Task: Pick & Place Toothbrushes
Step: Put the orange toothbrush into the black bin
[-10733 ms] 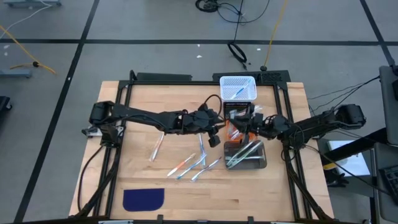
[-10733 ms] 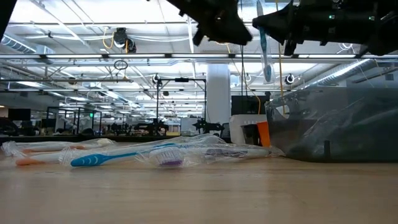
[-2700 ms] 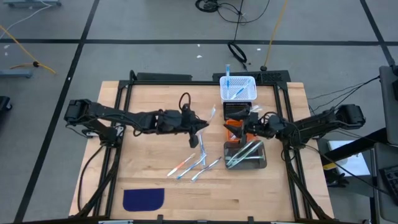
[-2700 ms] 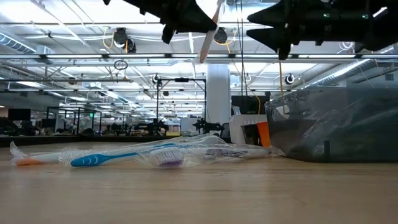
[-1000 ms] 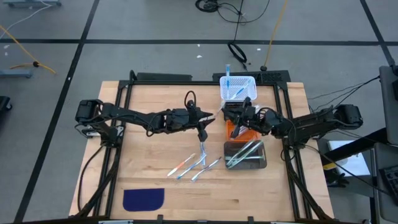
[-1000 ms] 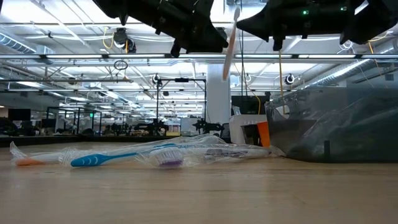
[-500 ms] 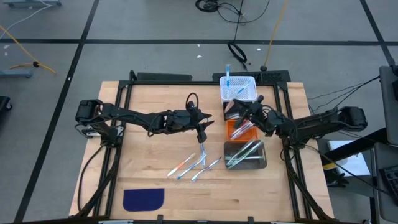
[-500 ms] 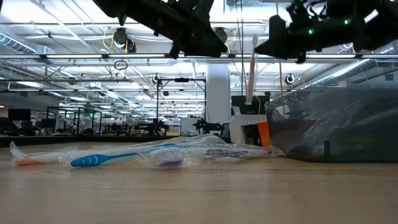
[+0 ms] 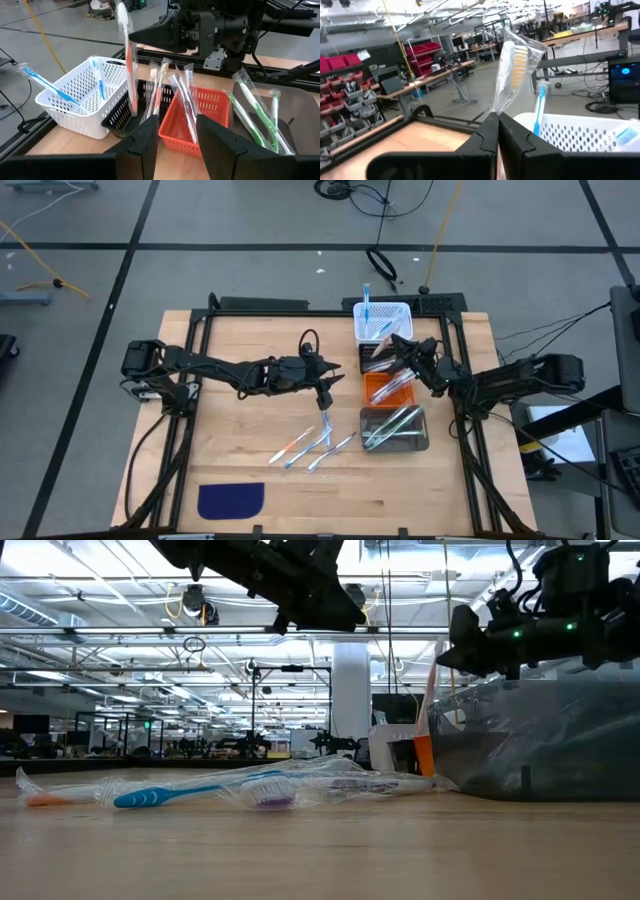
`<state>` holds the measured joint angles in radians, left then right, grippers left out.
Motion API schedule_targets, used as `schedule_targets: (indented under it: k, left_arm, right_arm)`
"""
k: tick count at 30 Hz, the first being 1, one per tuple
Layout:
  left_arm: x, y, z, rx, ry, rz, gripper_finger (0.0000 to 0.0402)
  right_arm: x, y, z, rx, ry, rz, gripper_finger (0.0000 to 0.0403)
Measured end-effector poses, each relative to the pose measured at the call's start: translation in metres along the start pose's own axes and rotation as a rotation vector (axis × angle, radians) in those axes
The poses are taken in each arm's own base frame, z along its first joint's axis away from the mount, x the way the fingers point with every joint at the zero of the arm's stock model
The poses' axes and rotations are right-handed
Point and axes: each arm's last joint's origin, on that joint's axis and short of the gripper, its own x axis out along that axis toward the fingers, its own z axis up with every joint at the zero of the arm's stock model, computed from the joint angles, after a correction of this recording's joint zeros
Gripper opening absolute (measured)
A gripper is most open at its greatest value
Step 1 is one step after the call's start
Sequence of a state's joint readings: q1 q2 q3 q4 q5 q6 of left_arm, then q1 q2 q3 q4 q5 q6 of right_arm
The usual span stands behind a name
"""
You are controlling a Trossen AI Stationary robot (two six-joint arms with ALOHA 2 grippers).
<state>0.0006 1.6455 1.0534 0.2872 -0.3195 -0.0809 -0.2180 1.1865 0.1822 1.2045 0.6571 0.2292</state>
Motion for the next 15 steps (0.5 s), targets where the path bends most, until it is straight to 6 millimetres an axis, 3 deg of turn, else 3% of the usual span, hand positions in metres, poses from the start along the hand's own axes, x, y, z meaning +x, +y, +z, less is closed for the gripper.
schedule_targets:
  k: [15]
  left_arm:
    - [0.0, 0.0, 0.0, -0.001, -0.001, 0.0, 0.0136]
  right_arm:
    - [0.01, 0.0, -0.032, 0.041, 0.025, -0.005, 0.0]
